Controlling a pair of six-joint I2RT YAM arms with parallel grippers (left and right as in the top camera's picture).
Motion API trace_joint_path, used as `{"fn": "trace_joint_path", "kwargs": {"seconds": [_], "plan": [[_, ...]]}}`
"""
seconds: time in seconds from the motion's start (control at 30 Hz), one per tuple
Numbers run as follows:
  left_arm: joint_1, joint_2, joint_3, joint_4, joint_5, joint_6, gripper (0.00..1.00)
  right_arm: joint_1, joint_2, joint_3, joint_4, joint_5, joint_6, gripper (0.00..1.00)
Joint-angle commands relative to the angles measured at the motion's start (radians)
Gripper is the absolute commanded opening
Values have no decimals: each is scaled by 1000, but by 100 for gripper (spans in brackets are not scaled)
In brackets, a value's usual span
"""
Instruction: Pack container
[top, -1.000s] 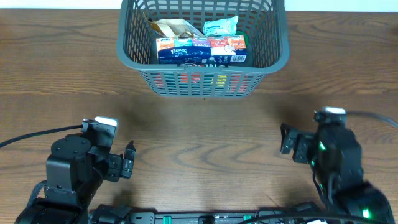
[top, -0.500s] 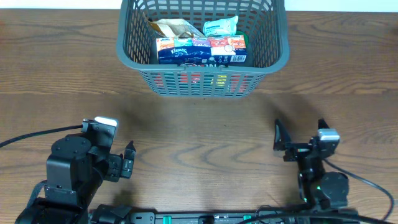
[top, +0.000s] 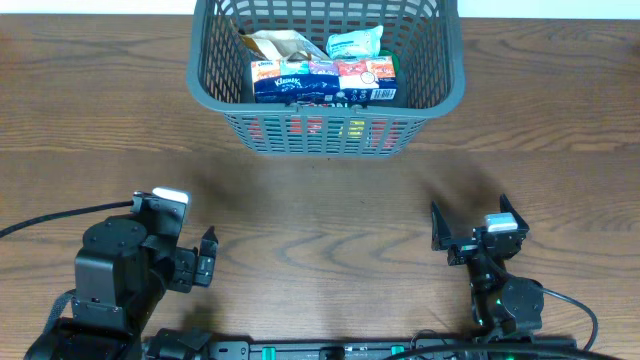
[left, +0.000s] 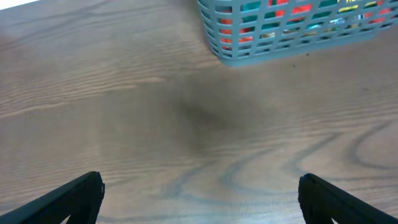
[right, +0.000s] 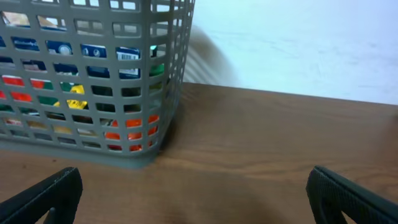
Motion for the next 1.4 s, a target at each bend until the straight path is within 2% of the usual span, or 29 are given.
{"fn": "trace_joint_path", "kwargs": {"seconds": [0.0,1.0,1.07,1.13,1.23,1.37], "plan": [[0,-5,2,-2,-5,-13,98,-8,-7,-2,-8,-3,-19,99],[0,-5,2,-2,-5,-13,98,-8,-7,-2,-5,-7,-18,99],[0,-5,2,-4,-39,36,98,-8,-7,-2,-5,-7,-18,99],[0,-7,0,-32,-12,-5,98,-8,-7,-2,-5,-7,-18,99],[20,-52,-34,-66,49,-63,99,-8,-7,-2,-5,-7,-18,99],[66,-209,-180,-2,113,-84,99,-8,-7,-2,-5,-7,-18,99]]}}
